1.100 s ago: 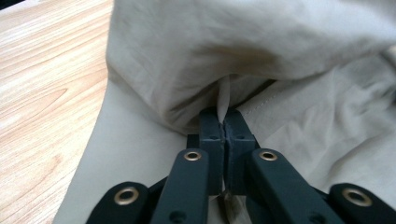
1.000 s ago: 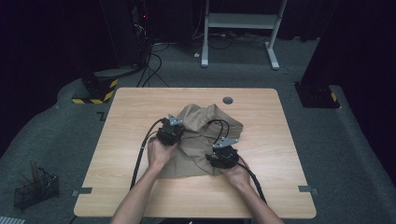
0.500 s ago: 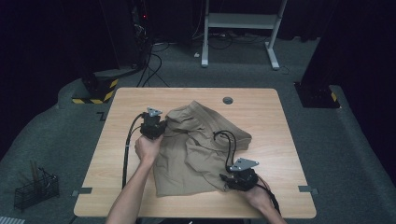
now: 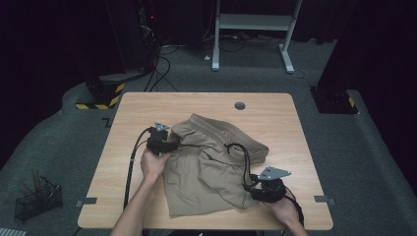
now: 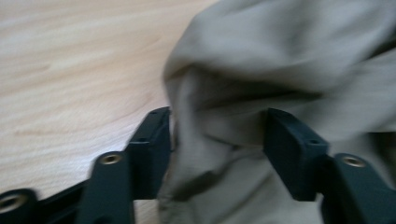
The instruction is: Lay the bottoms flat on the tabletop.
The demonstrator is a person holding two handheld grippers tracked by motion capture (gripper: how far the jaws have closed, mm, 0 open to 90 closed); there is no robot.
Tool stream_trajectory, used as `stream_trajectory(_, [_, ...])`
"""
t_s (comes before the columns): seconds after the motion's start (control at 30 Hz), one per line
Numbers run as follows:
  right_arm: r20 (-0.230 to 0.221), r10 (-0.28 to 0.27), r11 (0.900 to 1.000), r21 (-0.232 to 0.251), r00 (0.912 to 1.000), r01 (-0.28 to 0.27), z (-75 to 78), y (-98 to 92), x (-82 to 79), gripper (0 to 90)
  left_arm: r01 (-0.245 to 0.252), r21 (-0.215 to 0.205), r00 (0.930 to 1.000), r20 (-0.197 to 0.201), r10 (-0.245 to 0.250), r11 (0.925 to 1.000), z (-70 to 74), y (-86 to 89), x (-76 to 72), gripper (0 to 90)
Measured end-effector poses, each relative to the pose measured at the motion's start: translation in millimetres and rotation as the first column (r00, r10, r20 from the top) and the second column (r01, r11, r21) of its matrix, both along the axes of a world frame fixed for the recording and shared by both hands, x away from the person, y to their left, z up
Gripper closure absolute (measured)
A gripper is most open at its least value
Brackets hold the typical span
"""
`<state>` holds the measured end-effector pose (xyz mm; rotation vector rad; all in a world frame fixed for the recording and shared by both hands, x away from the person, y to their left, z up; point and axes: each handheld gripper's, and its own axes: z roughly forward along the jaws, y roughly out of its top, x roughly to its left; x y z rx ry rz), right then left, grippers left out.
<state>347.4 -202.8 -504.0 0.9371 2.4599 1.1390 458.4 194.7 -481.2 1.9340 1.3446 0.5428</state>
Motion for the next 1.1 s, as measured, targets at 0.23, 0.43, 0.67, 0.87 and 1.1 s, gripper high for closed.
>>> stream_trajectory(0.23, [0.049,-0.225,0.973,0.069,0.9732,0.221,8.6,-33.9,20.5,41.5,0.105,-0.066,0.9914,0.086,-0.099,0.9923,19.4,-8.2,-11.7,30.1])
stream_trajectory(0.43, [0.015,-0.326,0.943,0.084,0.9453,0.324,2.9,-50.1,54.7,34.7,0.138,-0.078,0.9888,0.068,-0.133,0.9874,17.2,-22.2,2.4,27.2])
stream_trajectory(0.67, [-0.057,-0.265,0.956,0.116,0.9626,0.27,-10.9,-40.1,79.7,45.2,0.141,-0.115,0.9892,-0.022,-0.145,0.9833,-3.8,-30.5,26.8,47.2])
stream_trajectory(0.87, [-0.002,-0.221,0.967,0.132,0.9753,0.219,-4.0,-38.8,74.1,76.0,0.181,-0.117,0.9814,-0.043,-0.187,0.9764,-7.2,-28.9,19.4,81.3])
stream_trajectory(1.1, [0.083,-0.183,0.976,0.139,0.9797,0.17,20.3,-39.3,63.4,81.7,0.18,-0.116,0.9834,0.001,-0.182,0.9767,11.1,-22.1,12.6,84.3])
